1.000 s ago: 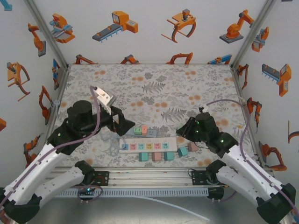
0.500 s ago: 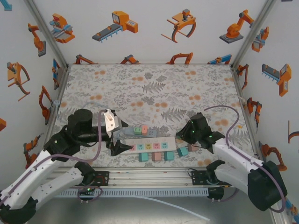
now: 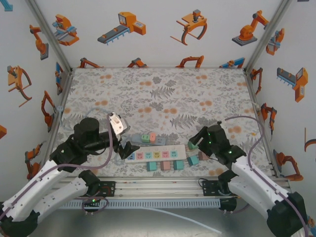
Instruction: Pull the plug off the socket
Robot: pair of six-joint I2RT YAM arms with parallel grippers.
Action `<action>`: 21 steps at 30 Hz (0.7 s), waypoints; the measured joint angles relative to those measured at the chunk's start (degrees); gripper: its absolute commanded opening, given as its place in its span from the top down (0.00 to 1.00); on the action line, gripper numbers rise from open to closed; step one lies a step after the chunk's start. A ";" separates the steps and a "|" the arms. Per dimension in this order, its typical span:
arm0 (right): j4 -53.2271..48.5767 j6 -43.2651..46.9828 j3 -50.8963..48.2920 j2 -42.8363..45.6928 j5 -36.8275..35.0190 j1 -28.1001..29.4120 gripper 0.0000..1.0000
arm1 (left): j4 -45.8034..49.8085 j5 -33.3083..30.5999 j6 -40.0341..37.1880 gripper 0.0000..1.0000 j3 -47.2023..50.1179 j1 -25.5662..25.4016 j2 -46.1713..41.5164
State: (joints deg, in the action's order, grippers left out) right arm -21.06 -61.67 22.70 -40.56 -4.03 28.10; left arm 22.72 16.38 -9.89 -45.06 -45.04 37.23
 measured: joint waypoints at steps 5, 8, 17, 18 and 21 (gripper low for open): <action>-7.17 3.32 9.90 4.90 -4.50 -0.02 0.38 | -1.66 -9.90 9.53 0.03 -0.74 0.07 3.19; -7.41 9.86 17.35 4.04 -5.70 -0.13 0.39 | -0.50 -17.42 17.66 0.03 -3.37 1.27 8.22; 6.67 40.30 27.17 -7.50 -0.24 1.92 0.42 | 4.09 -21.53 41.97 0.06 -6.73 14.25 18.93; 7.91 43.82 27.58 -8.92 0.42 2.86 0.42 | 4.39 -20.85 44.09 0.07 -6.73 15.78 19.65; 12.04 57.79 28.63 -13.03 3.34 7.87 0.42 | 5.57 -18.64 49.37 0.10 -6.71 19.19 22.23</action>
State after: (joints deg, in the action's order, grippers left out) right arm -9.02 -3.88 51.33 -53.58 -0.69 35.97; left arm 28.29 -2.26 39.48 -51.77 -25.85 59.46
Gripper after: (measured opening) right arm 0.582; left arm 0.917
